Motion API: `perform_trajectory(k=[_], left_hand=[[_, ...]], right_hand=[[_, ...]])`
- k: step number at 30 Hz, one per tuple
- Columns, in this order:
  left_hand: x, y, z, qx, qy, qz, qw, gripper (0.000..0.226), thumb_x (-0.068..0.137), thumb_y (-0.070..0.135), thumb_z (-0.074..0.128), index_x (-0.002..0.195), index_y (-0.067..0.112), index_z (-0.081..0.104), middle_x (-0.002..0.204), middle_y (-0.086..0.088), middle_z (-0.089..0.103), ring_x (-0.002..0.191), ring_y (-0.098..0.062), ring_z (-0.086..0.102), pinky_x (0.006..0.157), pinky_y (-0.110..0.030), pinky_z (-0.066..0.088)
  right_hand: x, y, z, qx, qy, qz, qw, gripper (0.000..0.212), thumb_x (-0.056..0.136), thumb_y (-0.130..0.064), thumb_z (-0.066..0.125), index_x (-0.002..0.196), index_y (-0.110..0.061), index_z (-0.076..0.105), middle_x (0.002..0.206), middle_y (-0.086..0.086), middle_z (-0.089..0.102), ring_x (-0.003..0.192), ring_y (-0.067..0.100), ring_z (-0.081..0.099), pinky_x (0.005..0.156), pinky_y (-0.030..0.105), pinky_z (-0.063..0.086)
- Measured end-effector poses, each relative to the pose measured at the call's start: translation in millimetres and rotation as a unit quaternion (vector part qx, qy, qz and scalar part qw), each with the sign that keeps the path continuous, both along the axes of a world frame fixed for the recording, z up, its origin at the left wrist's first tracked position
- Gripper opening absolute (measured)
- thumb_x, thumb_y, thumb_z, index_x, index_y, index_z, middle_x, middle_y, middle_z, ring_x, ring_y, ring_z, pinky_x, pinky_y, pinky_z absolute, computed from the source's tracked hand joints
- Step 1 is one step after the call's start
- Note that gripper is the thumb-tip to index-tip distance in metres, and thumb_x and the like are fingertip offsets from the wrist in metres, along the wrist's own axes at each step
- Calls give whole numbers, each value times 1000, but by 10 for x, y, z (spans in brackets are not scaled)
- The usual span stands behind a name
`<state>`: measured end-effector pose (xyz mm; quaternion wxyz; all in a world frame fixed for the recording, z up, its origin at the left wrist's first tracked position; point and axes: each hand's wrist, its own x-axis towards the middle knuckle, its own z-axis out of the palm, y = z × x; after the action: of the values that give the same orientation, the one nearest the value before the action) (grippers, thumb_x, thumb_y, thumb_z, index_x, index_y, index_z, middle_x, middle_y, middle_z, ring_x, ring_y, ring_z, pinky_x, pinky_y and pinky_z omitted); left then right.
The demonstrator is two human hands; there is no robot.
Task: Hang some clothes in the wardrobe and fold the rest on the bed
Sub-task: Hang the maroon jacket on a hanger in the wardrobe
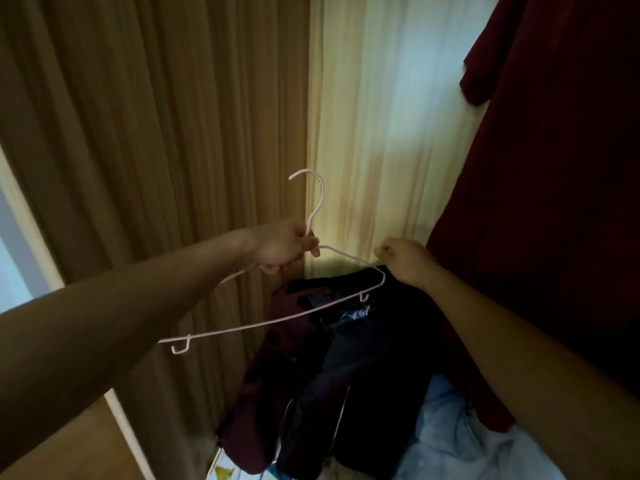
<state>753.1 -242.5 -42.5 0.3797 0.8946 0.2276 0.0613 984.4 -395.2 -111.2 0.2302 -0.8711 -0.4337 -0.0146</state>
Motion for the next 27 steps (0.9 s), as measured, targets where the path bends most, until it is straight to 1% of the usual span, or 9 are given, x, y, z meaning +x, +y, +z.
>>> perform_trajectory(k=[3, 6, 9, 14, 17, 20, 23, 24, 27], left_hand=[[-17, 74, -148, 42, -23, 27, 998, 31, 106, 27, 46, 91, 12, 69, 61, 0, 50, 38, -9, 42, 34, -20, 33], [9, 101, -319, 59, -44, 35, 997, 32, 106, 24, 48, 86, 13, 70, 58, 4, 53, 36, -2, 44, 34, -17, 33], [100, 111, -508, 53, -76, 41, 995, 36, 105, 18, 49, 74, 21, 66, 47, 11, 51, 34, 2, 43, 37, -14, 32], [244, 136, -574, 31, -63, 7, 998, 36, 105, 23, 48, 85, 15, 76, 47, 16, 55, 44, 3, 48, 46, -12, 35], [364, 154, -526, 44, -72, -20, 996, 38, 105, 26, 47, 81, 15, 75, 67, 4, 62, 61, -11, 53, 61, -25, 41], [513, 123, -474, 53, -99, -15, 994, 39, 105, 23, 46, 89, -3, 70, 73, -8, 59, 63, -15, 52, 60, -27, 39], [633, 47, -456, 44, -135, 5, 990, 32, 105, 21, 46, 83, 6, 64, 75, -15, 61, 60, -12, 53, 60, -25, 43], [684, -1, -467, 39, -146, 11, 988, 30, 105, 21, 45, 88, 9, 65, 83, -17, 66, 68, -14, 59, 65, -27, 48], [816, -170, -487, -35, -208, 14, 977, 29, 103, 14, 41, 127, 17, 58, 109, -6, 67, 96, -21, 64, 80, -34, 52]], right_hand=[[384, -218, -437, -220, -50, -103, 969, 47, 101, -42, 51, 139, -15, 50, 142, 20, 49, 124, 38, 51, 101, 47, 47], [524, -332, -736, -290, -6, -126, 949, 66, 100, -38, 56, 155, -18, 25, 149, 27, 32, 130, 46, 44, 104, 53, 46], [536, -336, -807, -234, -39, -135, 962, 64, 99, -19, 53, 155, -15, 22, 134, 26, 46, 115, 42, 56, 90, 45, 53], [528, -260, -449, -101, -78, -162, 979, 26, 100, -17, 51, 121, -5, 59, 119, 24, 62, 107, 41, 62, 88, 44, 54], [388, -147, -33, -92, -139, -160, 973, 24, 100, -23, 53, 113, -6, 64, 113, 21, 65, 101, 39, 64, 76, 38, 53], [102, -14, 283, -100, -212, -106, 966, 20, 99, -17, 50, 109, -7, 65, 108, 15, 66, 96, 35, 65, 68, 34, 46], [-225, 91, 517, -72, -248, -58, 964, 15, 97, -14, 52, 105, -8, 63, 101, 14, 66, 91, 33, 65, 63, 32, 44], [-329, 127, 593, -48, -240, -47, 968, 13, 96, -13, 53, 104, -7, 62, 99, 14, 66, 89, 32, 65, 63, 32, 44], [-581, 224, 762, 32, -149, -1, 988, 13, 89, -10, 58, 100, -6, 65, 92, 11, 67, 84, 28, 64, 67, 35, 51]])
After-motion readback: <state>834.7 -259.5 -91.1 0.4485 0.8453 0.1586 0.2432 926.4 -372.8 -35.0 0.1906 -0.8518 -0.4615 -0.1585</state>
